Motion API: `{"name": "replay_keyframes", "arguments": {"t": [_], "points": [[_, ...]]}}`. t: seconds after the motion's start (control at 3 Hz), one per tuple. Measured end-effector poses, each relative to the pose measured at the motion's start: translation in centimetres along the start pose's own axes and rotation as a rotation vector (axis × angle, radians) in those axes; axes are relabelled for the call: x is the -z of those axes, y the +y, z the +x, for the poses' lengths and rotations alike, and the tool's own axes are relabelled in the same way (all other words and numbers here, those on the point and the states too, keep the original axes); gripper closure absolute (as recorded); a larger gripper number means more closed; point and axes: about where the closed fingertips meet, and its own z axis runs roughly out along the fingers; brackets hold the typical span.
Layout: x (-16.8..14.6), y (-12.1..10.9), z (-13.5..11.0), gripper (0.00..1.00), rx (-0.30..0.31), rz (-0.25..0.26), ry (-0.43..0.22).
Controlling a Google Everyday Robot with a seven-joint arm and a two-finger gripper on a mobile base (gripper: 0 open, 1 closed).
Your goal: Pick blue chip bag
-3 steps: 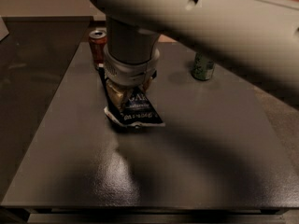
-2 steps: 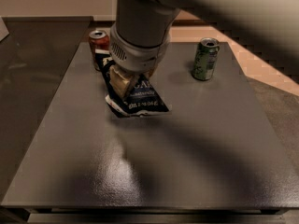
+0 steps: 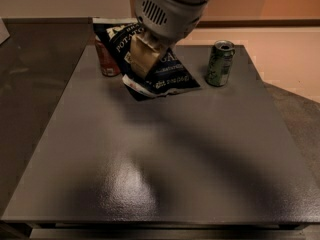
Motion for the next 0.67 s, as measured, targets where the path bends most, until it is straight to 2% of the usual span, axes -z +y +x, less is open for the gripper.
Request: {"name": "replay_keyframes", "arguments": {"t": [0.33,0.67], "points": [[0.72,0.15,-0.33,1.00,0.047,0.008,-0.015],[0.73,0.15,-0.33,1.00,0.047,0.008,-0.015]]}}
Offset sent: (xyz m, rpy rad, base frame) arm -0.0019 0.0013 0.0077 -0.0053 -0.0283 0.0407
